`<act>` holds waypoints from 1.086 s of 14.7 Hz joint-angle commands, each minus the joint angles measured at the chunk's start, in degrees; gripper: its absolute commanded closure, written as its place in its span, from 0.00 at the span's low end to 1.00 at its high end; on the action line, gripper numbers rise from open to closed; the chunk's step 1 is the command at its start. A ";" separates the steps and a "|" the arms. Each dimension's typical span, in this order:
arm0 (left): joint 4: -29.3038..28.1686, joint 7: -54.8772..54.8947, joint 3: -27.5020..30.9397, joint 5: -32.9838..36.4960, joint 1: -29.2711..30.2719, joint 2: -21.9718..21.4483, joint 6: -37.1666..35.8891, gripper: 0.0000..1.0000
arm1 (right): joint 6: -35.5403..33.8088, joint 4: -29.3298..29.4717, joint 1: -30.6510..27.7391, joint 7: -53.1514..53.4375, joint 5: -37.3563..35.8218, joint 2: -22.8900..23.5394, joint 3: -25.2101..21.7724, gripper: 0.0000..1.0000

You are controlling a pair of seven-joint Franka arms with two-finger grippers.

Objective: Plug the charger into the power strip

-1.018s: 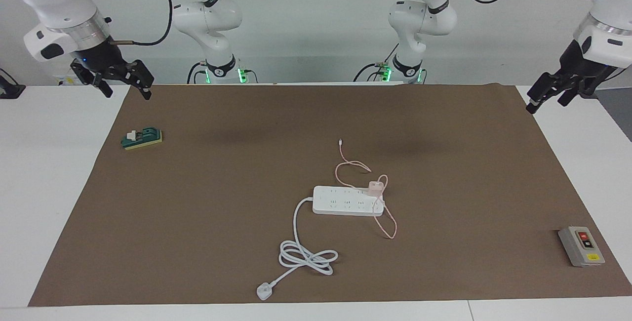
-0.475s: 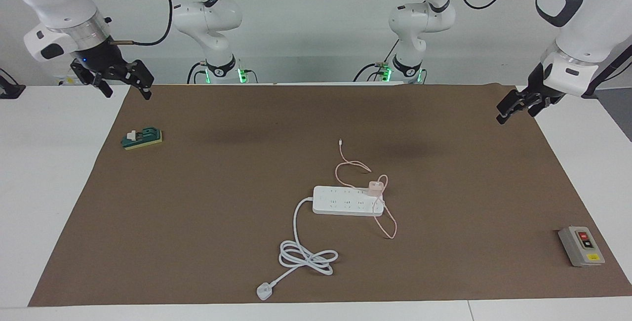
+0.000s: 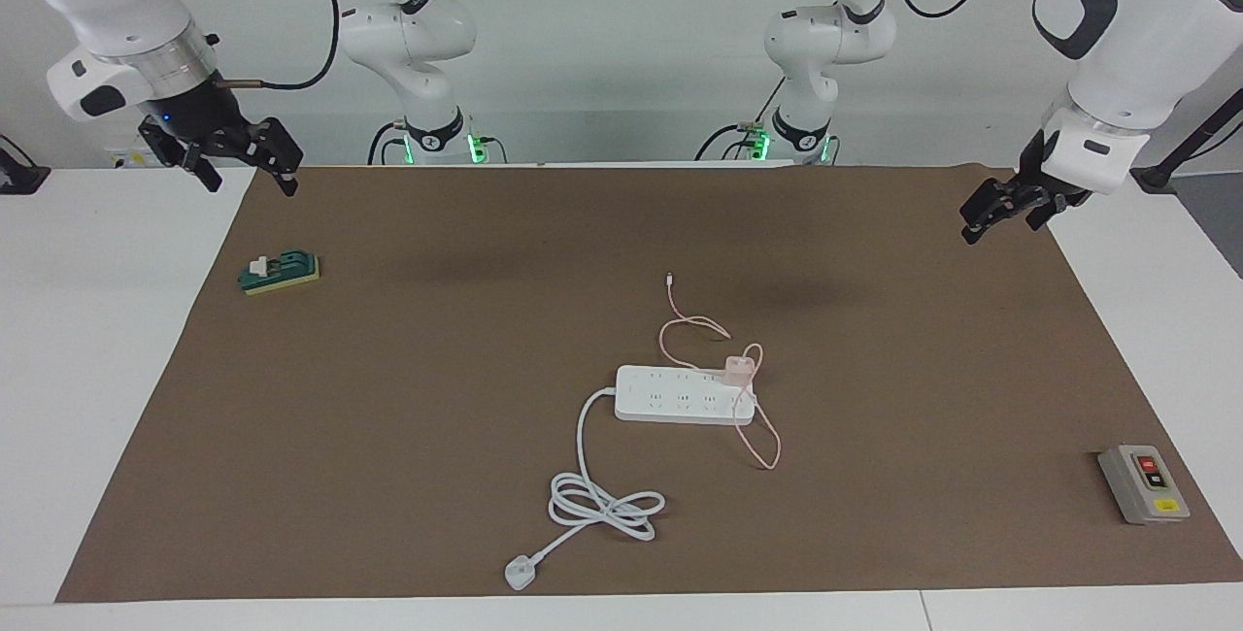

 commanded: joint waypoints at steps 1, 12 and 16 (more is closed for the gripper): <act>-4.09 0.34 0.16 1.69 -1.30 -2.96 0.90 0.00 | -1.15 0.04 -0.42 0.71 1.01 -0.45 0.33 0.00; -4.00 5.09 -0.02 -1.83 -1.83 -3.05 0.89 0.00 | -1.15 0.04 -0.42 0.71 1.01 -0.45 0.33 0.00; -4.00 4.65 0.24 -1.74 -1.92 -4.10 0.81 0.00 | -1.06 0.04 -0.42 0.71 1.01 -0.45 0.33 0.00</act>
